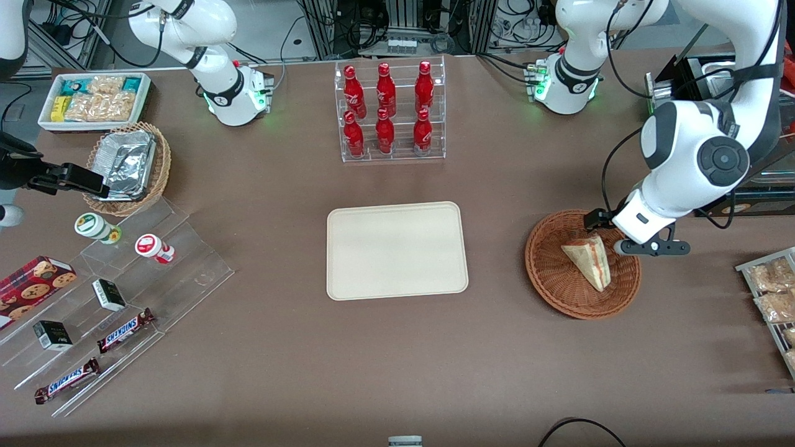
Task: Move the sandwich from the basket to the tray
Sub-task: 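Lower the open left gripper over the sandwich in the wicker basket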
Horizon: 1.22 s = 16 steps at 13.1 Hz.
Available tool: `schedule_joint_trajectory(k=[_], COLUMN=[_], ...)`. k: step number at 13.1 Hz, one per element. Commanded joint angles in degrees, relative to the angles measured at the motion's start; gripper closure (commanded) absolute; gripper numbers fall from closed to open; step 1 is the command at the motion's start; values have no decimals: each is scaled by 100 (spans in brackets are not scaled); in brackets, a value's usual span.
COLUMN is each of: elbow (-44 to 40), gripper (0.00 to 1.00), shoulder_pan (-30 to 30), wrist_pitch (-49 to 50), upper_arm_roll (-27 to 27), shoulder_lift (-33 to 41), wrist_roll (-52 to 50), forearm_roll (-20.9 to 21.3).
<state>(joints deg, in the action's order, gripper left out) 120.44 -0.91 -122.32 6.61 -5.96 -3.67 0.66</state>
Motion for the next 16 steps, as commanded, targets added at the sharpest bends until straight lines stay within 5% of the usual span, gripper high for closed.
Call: schedule_joint_trajectory(k=[1,13,16], elbow=[277,542,550], gripper=[0,0,0], shoulder_pan=[-58,-49,-49], wrist_pitch=[-353,-1443,-1514], upper_arm_roll=[16,16,16], shoulder_lift=[60,-326,-458], wrist_roll=[-2,-3690,-3799], forearm_roll=[13,-48,-40])
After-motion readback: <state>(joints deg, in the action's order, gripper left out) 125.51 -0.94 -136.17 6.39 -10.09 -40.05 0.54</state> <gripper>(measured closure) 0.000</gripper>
